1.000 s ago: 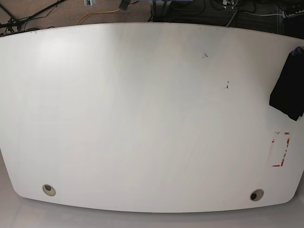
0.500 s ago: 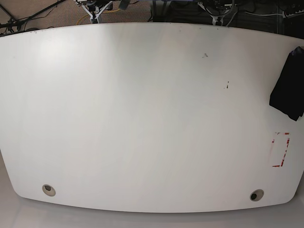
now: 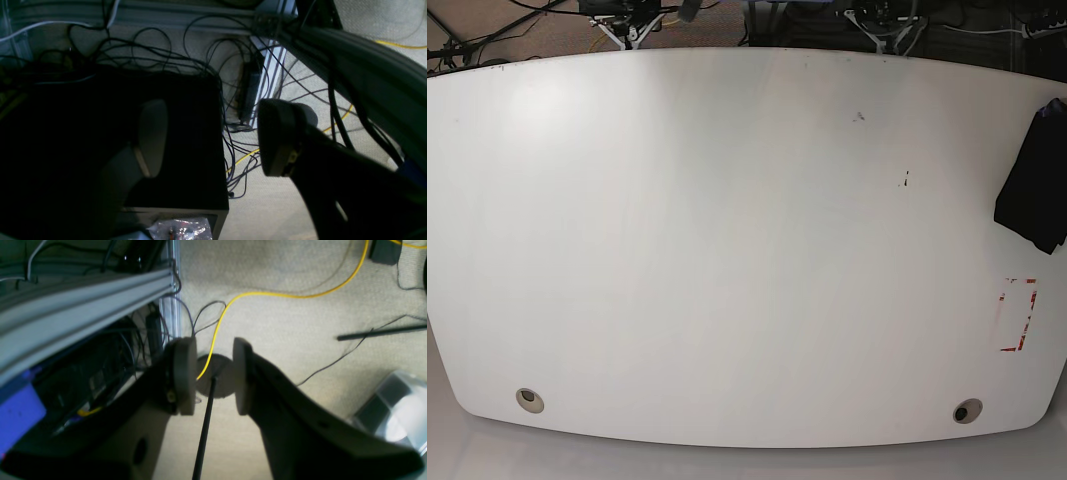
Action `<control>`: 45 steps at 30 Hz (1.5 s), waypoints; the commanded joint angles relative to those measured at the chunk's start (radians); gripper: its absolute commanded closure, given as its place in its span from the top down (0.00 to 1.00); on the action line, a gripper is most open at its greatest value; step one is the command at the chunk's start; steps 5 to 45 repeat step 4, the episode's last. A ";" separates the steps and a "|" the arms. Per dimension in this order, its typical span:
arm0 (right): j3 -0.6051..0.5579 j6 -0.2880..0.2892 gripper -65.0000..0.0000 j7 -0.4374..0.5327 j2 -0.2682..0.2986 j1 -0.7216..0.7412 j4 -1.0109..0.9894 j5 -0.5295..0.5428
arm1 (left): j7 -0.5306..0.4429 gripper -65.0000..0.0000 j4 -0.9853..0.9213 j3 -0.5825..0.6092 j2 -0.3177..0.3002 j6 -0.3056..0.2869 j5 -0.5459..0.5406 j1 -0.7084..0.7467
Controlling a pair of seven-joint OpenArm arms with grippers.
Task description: Fold the T-shirt properly
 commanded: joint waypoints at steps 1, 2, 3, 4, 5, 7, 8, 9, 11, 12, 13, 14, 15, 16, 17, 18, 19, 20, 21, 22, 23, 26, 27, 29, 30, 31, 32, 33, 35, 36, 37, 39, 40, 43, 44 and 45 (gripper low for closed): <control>0.001 0.000 0.28 0.009 0.008 -0.001 0.004 -0.002 | -0.007 0.60 0.002 -0.001 0.001 -0.002 0.001 0.001; 0.001 0.000 0.28 0.009 0.008 -0.001 0.005 -0.002 | -0.007 0.60 0.002 -0.001 0.009 -0.002 0.001 0.001; 0.001 0.000 0.28 0.009 0.006 -0.001 0.005 -0.002 | -0.007 0.60 0.002 -0.001 0.018 -0.002 0.001 0.001; 0.001 0.000 0.28 0.009 0.000 -0.001 0.007 -0.002 | -0.007 0.60 0.002 -0.001 0.022 -0.002 0.001 0.001; 0.001 0.000 0.28 0.009 0.000 -0.001 0.007 -0.002 | -0.007 0.60 0.002 -0.001 0.022 -0.002 0.001 0.001; 0.001 0.000 0.28 0.009 0.000 -0.001 0.007 -0.002 | -0.007 0.60 0.002 -0.001 0.022 -0.002 0.001 0.001; 0.001 0.000 0.28 0.009 0.000 -0.001 0.007 -0.002 | -0.007 0.60 0.002 -0.001 0.022 -0.002 0.001 0.001; 0.001 0.000 0.28 0.009 0.000 -0.001 0.007 -0.002 | -0.007 0.60 0.002 -0.001 0.022 -0.002 0.001 0.001; 0.001 0.000 0.28 0.009 0.000 -0.001 0.007 -0.002 | -0.007 0.60 0.002 -0.001 0.022 -0.002 0.001 0.001; 0.001 0.000 0.28 0.009 0.000 -0.001 0.007 -0.002 | -0.007 0.60 0.002 -0.001 0.022 -0.002 0.001 0.001; 0.001 0.000 0.28 0.009 0.000 -0.001 0.007 -0.002 | -0.007 0.60 0.002 -0.001 0.022 -0.002 0.001 0.001; 0.001 0.000 0.28 0.009 0.000 -0.001 0.007 -0.002 | -0.007 0.60 0.002 -0.001 0.022 -0.002 0.001 0.001; 0.001 0.000 0.28 0.009 0.000 -0.001 0.007 -0.002 | -0.007 0.60 0.002 -0.001 0.022 -0.002 0.001 0.001; 0.001 0.000 0.28 0.009 0.000 -0.001 0.007 -0.002 | -0.007 0.60 0.002 -0.001 0.022 -0.002 0.001 0.001; 0.001 0.000 0.28 0.009 0.000 -0.001 0.007 -0.002 | -0.007 0.60 0.002 -0.001 0.022 -0.002 0.001 0.001; 0.001 0.000 0.28 0.009 0.000 -0.001 0.007 -0.002 | -0.007 0.60 0.002 -0.001 0.022 -0.002 0.001 0.001; 0.001 0.000 0.28 0.009 0.000 -0.001 0.007 -0.002 | -0.007 0.60 0.002 -0.001 0.022 -0.002 0.001 0.001; 0.001 0.000 0.28 0.009 0.000 -0.001 0.007 -0.002 | -0.007 0.60 0.002 -0.001 0.022 -0.002 0.001 0.001; 0.001 0.000 0.28 0.009 0.000 -0.001 0.007 -0.002 | -0.007 0.60 0.002 -0.001 0.022 -0.002 0.001 0.001; 0.001 0.000 0.28 0.009 0.000 -0.001 0.007 -0.002 | -0.007 0.60 0.002 -0.001 0.022 -0.002 0.001 0.001; 0.001 0.000 0.28 0.009 0.000 -0.001 0.007 -0.002 | -0.007 0.60 0.002 -0.001 0.022 -0.002 0.001 0.001; 0.001 0.000 0.28 0.009 0.000 -0.001 0.007 -0.002 | -0.007 0.60 0.002 -0.001 0.022 -0.002 0.001 0.001; 0.001 0.000 0.28 0.009 0.000 -0.001 0.007 -0.002 | -0.007 0.60 0.002 -0.001 0.022 -0.002 0.001 0.001; 0.001 0.000 0.28 0.009 0.000 -0.001 0.007 -0.002 | -0.007 0.60 0.002 -0.001 0.022 -0.002 0.001 0.001; 0.001 0.000 0.28 0.009 0.000 -0.001 0.007 -0.002 | -0.007 0.60 0.002 -0.001 0.022 -0.002 0.001 0.001; 0.001 0.000 0.28 0.009 0.000 -0.001 0.007 -0.002 | -0.007 0.60 0.002 -0.001 0.022 -0.002 0.001 0.001; 0.001 0.000 0.28 0.009 0.000 -0.001 0.007 -0.002 | -0.007 0.60 0.002 -0.001 0.022 -0.002 0.001 0.001; 0.001 0.000 0.28 0.009 0.000 -0.001 0.007 -0.002 | -0.007 0.60 0.002 -0.001 0.022 -0.002 0.001 0.001; 0.001 0.000 0.28 0.009 0.000 -0.001 0.007 -0.002 | -0.007 0.60 0.002 -0.001 0.022 -0.002 0.001 0.001; 0.001 0.000 0.28 0.009 0.000 -0.001 0.007 -0.002 | -0.007 0.60 0.002 -0.001 0.022 -0.002 0.001 0.001; 0.001 0.000 0.28 0.009 0.000 -0.001 0.007 -0.002 | -0.007 0.60 0.002 -0.001 0.022 -0.002 0.001 0.001; 0.001 0.000 0.28 0.009 0.000 -0.001 0.007 -0.002 | -0.007 0.60 0.002 -0.001 0.022 -0.002 0.001 0.001; 0.001 0.000 0.28 0.009 0.000 -0.001 0.007 -0.002 | -0.007 0.60 0.002 -0.001 0.022 -0.002 0.001 0.001; 0.001 0.000 0.28 0.009 0.000 -0.001 0.007 -0.002 | -0.007 0.60 0.002 -0.001 0.022 -0.002 0.001 0.001; 0.001 0.000 0.28 0.009 0.000 -0.001 0.007 -0.002 | -0.007 0.60 0.002 -0.001 0.022 -0.002 0.001 0.001; 0.001 0.000 0.28 0.009 0.000 -0.001 0.007 -0.002 | -0.007 0.60 0.002 -0.001 0.022 -0.002 0.001 0.001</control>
